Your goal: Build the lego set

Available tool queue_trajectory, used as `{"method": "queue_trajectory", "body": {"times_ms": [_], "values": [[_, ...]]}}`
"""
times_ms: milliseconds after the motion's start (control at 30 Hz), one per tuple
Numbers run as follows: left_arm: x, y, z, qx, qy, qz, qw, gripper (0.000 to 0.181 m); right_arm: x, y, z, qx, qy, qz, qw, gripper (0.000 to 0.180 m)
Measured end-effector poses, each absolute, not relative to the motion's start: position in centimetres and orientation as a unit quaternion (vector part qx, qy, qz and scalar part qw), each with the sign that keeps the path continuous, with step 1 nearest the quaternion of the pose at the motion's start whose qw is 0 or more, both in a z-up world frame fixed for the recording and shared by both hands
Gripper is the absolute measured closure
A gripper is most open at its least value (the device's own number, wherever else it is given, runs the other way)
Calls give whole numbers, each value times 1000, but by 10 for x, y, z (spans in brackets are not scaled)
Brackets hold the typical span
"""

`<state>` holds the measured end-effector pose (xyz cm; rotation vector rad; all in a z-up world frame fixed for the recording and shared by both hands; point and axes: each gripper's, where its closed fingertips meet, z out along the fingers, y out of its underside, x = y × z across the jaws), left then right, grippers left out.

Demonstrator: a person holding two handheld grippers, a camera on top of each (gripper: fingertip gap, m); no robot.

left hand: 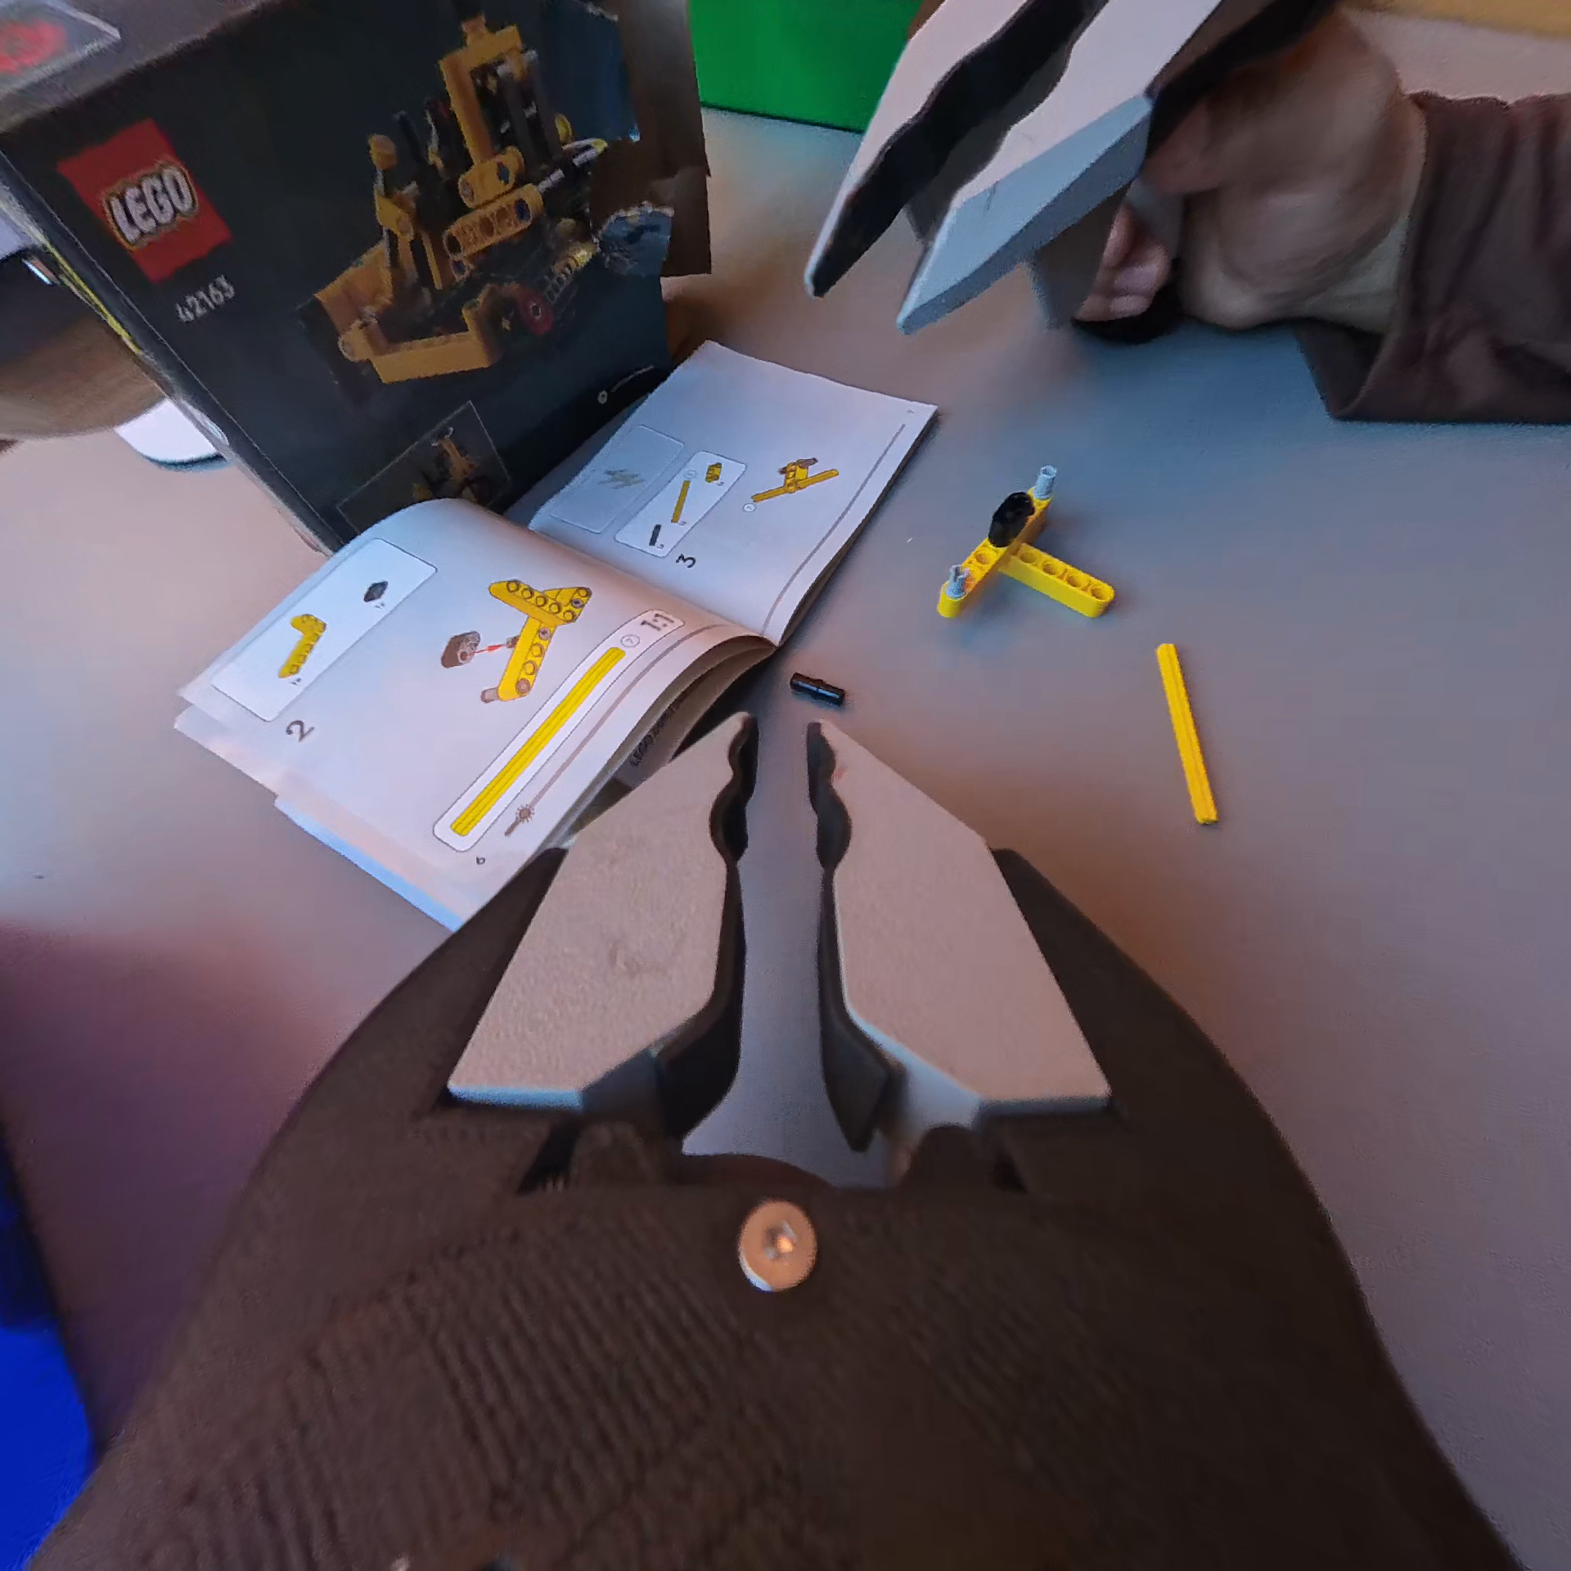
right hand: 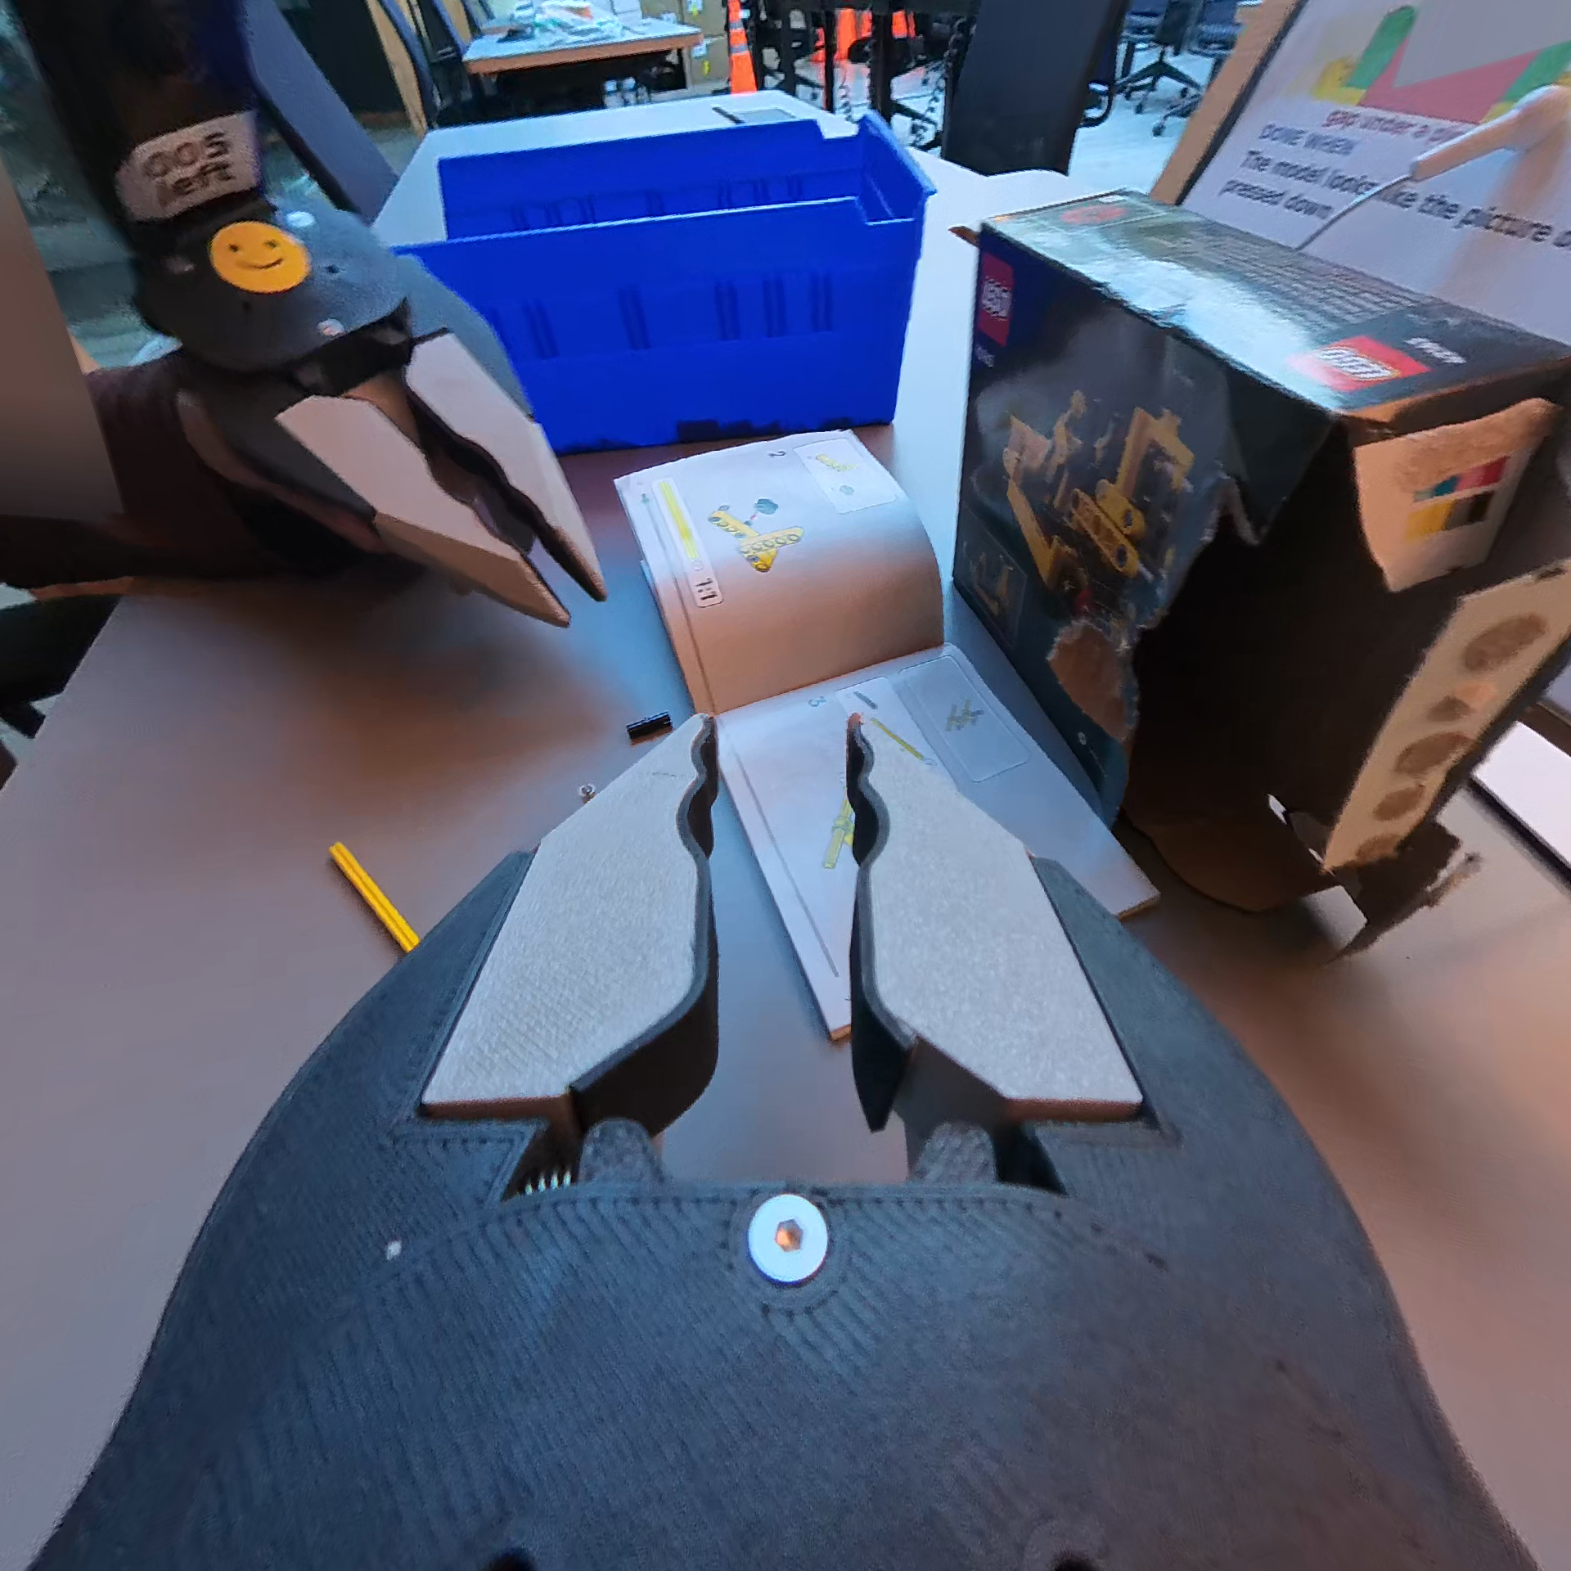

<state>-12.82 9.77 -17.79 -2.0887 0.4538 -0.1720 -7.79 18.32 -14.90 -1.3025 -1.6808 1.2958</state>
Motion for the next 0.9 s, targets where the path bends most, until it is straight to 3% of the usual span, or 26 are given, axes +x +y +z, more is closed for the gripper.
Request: {"method": "queue_trajectory", "body": {"times_ms": [33, 900], "values": [[-129, 98, -180, -858, 183, -74, 474, 172, -77, 182, -150, -491, -644, 492, 319, 152], [-140, 98, -184, -864, 176, -90, 463, 171, -57, 145, -144, -418, -678, 538, 277, 152]]}}
